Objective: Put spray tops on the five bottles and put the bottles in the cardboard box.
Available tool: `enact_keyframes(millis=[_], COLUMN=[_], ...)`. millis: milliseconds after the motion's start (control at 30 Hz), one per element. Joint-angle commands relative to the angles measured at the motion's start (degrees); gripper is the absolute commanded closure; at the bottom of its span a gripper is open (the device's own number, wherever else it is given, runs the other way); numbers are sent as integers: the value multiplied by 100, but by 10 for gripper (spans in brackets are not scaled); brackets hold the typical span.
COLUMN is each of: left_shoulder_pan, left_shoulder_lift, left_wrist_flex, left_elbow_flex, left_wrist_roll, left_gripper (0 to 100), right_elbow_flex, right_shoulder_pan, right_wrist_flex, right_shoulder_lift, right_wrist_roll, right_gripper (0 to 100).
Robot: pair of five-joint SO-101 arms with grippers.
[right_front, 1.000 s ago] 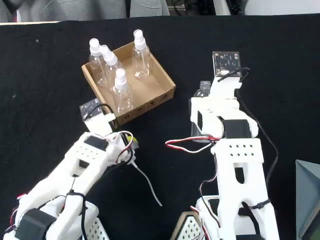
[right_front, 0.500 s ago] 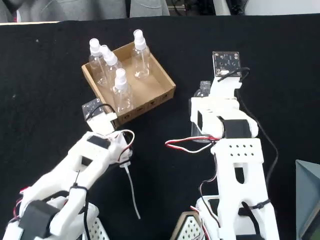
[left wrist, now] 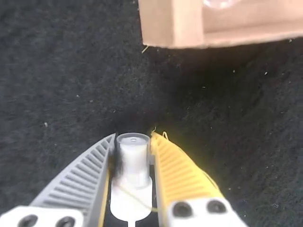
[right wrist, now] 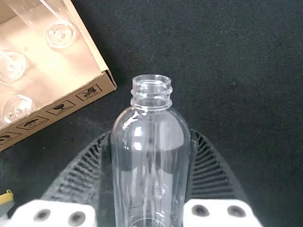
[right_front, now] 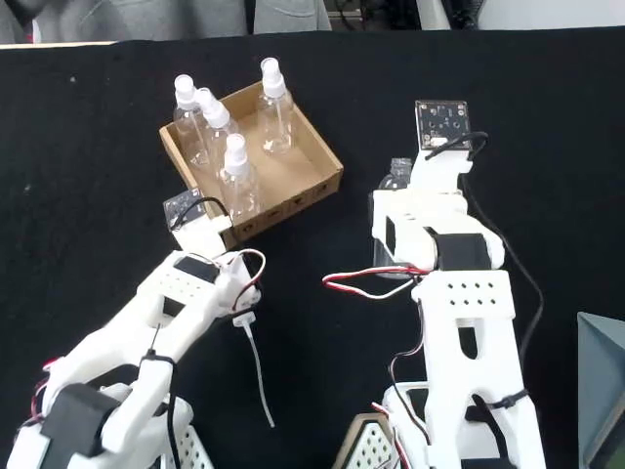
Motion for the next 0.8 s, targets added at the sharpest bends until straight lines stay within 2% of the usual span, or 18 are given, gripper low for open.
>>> enact_keyframes(millis=[0,367,533,767], left_shoulder_pan=[-13,-163,-532,-549], left_shoulder_lift=[-686,-2532,-3121,-3912], left_wrist_flex=[70,70,70,70], left_elbow_flex=[215,927,1086,1367], left_wrist_roll=[0,0,0,0], left_gripper=[972,972,972,972], right_elbow_flex=[-66,-110,40,251], right_shoulder_pan=[149,149,141,114], right_wrist_flex=[-123,70,114,97], right_shoulder_lift=[-286,-330,-778,-1253], right_wrist_roll=[0,0,0,0], right_gripper=[904,906,905,904])
